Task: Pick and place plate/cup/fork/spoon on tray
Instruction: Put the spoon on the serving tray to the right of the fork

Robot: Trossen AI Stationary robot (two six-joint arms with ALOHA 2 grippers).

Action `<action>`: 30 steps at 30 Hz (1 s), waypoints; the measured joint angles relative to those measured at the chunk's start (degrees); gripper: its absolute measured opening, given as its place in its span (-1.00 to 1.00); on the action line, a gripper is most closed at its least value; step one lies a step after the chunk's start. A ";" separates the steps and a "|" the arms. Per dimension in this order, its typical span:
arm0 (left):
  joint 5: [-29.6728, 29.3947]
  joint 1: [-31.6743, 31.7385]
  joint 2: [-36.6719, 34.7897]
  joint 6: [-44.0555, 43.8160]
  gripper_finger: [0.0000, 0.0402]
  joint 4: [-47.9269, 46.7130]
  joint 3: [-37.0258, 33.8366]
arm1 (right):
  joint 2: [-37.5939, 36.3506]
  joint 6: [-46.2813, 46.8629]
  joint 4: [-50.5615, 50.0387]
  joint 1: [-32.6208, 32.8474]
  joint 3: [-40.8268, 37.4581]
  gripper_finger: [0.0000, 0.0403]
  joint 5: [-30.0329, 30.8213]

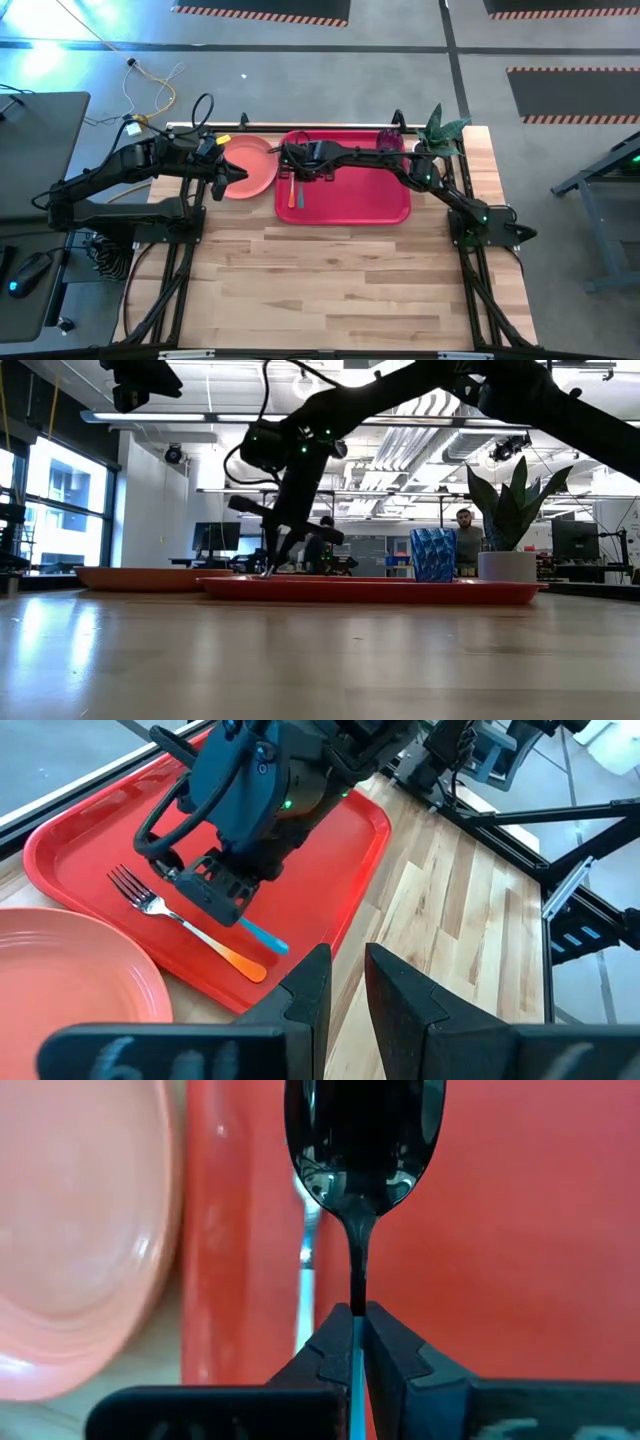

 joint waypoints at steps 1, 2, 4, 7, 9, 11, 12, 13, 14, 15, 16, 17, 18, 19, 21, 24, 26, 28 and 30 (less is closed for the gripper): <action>0.00 0.00 0.00 0.00 -0.72 0.02 0.00 | -0.04 0.21 0.95 -0.09 -0.65 -1.00 -0.39; 0.00 0.00 0.00 0.00 -0.72 0.02 0.00 | -0.04 0.41 1.32 -0.13 -1.21 -1.00 -0.80; 0.00 0.00 0.00 0.00 -0.72 0.02 0.00 | -0.02 0.42 1.89 -0.13 -2.24 -1.00 -1.13; 0.00 0.00 0.00 -0.02 -0.72 0.02 0.00 | -0.01 0.83 2.86 -0.18 -3.41 -1.00 -1.14; 0.00 -0.01 0.00 -0.01 -0.72 0.02 0.00 | -0.01 0.88 3.00 -0.29 -4.08 -1.00 -1.85; 0.00 0.00 0.00 -0.02 -0.72 0.02 0.00 | -0.01 1.10 4.87 -0.38 -5.13 -1.00 -2.35; -0.02 0.00 0.00 -0.01 -0.72 0.00 0.00 | -0.01 1.38 5.32 -0.42 -5.53 -1.00 -2.57; -0.02 0.00 0.00 -0.02 -0.72 0.02 0.00 | -0.01 1.54 5.06 -0.43 -5.72 -1.00 -2.62; -0.01 0.00 0.00 -0.04 -0.72 0.02 0.00 | -0.01 1.88 4.98 -0.48 -5.72 -1.00 -2.64; -0.01 0.00 0.00 -0.04 -0.72 0.00 0.00 | -0.01 1.88 5.01 -0.48 -5.72 -1.00 -2.59; -0.01 0.00 0.00 -0.04 -0.72 0.02 0.00 | -0.01 1.88 5.00 -0.52 -5.72 -1.00 -2.39; -0.02 -0.01 0.00 -0.04 -0.72 0.01 0.00 | -0.01 1.88 4.89 -0.62 -5.72 -1.00 -2.26; -0.02 0.00 0.00 -0.04 -0.72 0.02 0.00 | -0.01 1.88 4.82 -0.75 -5.72 -1.00 -2.19; -0.02 0.00 0.00 -0.04 -0.72 0.00 0.00 | -0.01 1.90 4.83 -0.92 -5.72 -1.00 -2.09; -0.02 0.00 0.00 -0.04 -0.72 0.02 0.00 | -0.01 1.90 4.84 -1.39 -5.72 -1.00 -2.07; -0.02 0.00 0.00 -0.04 -0.72 0.02 0.00 | -0.01 1.92 4.85 -1.84 -5.72 -1.00 -2.29; -0.02 0.00 0.00 -0.03 -0.72 0.02 0.00 | -0.01 2.10 4.82 -1.94 -5.72 -1.00 -2.18; -0.02 0.00 0.00 0.00 -0.72 0.02 0.00 | -0.01 1.98 4.84 -1.91 -5.72 -1.00 -2.55; -0.01 0.00 0.00 -0.02 -0.72 0.00 0.00 | -0.01 1.95 4.82 -1.90 -5.72 -0.99 -3.04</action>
